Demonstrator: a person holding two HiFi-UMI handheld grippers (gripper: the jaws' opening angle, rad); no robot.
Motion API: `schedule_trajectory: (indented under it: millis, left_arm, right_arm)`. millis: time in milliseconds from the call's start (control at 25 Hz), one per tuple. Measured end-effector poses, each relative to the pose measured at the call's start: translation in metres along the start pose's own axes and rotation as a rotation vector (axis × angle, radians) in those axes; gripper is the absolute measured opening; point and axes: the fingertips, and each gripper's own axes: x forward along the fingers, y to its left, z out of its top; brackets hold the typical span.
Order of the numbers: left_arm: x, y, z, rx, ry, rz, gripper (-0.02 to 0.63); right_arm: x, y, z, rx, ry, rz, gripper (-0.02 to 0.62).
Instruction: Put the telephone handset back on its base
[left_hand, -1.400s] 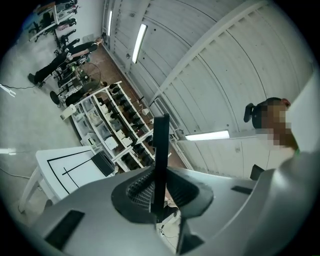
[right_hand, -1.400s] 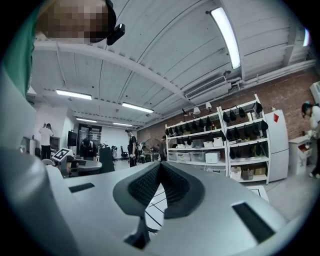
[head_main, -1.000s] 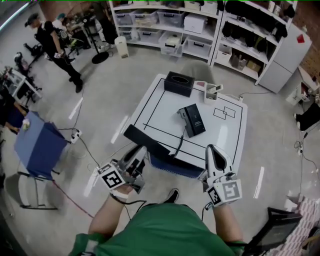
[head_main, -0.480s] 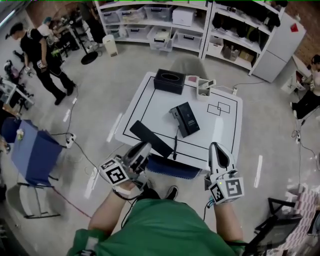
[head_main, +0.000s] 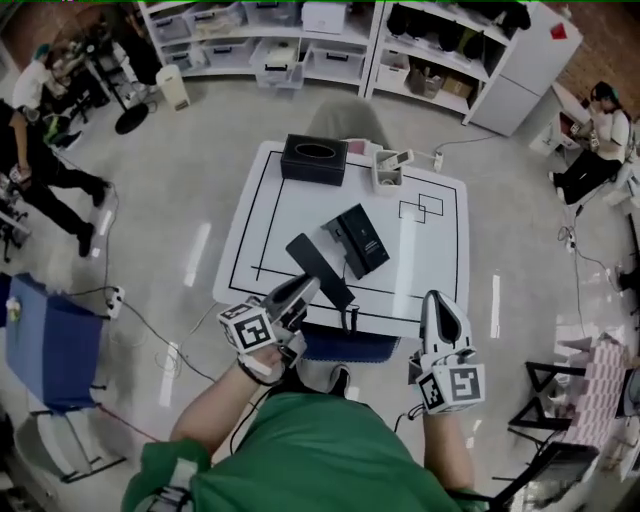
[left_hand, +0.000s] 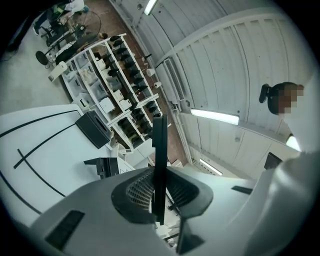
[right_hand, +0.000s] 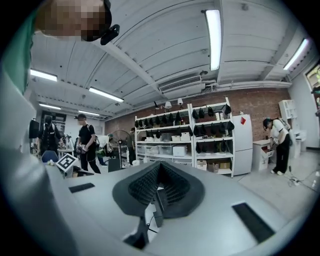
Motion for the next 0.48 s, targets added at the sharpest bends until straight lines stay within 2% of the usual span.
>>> schedule_trajectory:
  millis: [240,480]
  left_arm:
    - [0.035,0.044,0.004,-0.021,0.08,0.002,0.08]
    - [0.073,0.09,-0.021,-0.054,0.174,-0.011,0.08]
  right_arm:
    - [-0.005,-0.002,-0.006,-0.005,0.04,-0.152,0.02]
    - [-0.01,-0.005,-0.022,-0.003,0.088,-0.269,0.02]
